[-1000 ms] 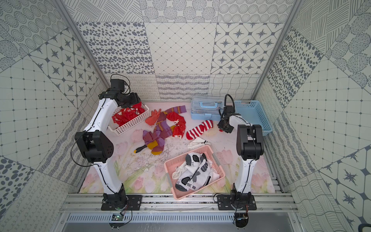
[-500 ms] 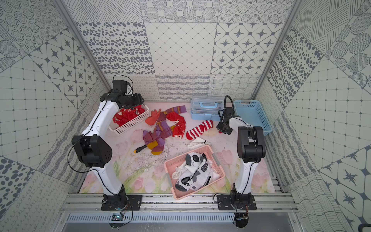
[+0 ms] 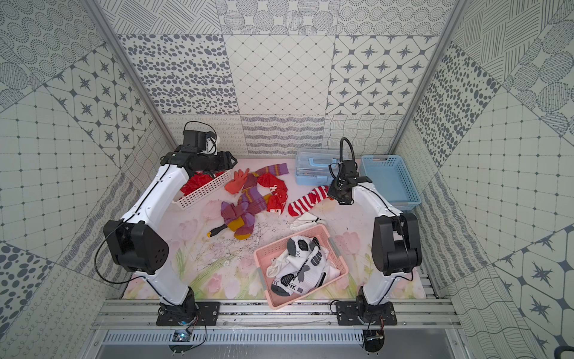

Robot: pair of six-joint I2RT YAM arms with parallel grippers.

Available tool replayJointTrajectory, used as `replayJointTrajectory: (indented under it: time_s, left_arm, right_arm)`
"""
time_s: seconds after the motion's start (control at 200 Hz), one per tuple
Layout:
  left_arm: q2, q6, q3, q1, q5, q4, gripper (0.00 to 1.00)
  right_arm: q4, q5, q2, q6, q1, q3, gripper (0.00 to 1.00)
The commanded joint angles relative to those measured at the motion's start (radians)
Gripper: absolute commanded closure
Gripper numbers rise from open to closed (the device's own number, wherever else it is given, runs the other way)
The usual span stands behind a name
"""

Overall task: Sort the socks into the basket by color
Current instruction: Pick up the sock from the center of the board, then place the sock in the bin.

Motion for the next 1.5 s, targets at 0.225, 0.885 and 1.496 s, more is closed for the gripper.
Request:
replayJointTrajectory:
  time_s: [0.225,0.885,1.496]
  left_arm:
    - [-0.047,-0.128,-0.146,-0.168,0.195,0.239,0.31]
    - [-0.055,-0.319,-0.29,-0.286,0.37,0.468,0.31]
    - [-0.103,-0.265,-0.297,-0.287,0.311,0.36,1.0]
  right_arm:
    - [0.036,-0.162,-0.092,-0.063,0.183,0.062,1.0]
    - [0.123,-0.298,-0.011,-0.058,0.452,0.216,1.0]
    - [0.117,-0.294,-0.012,-0.055,0.47,0.235,0.71]
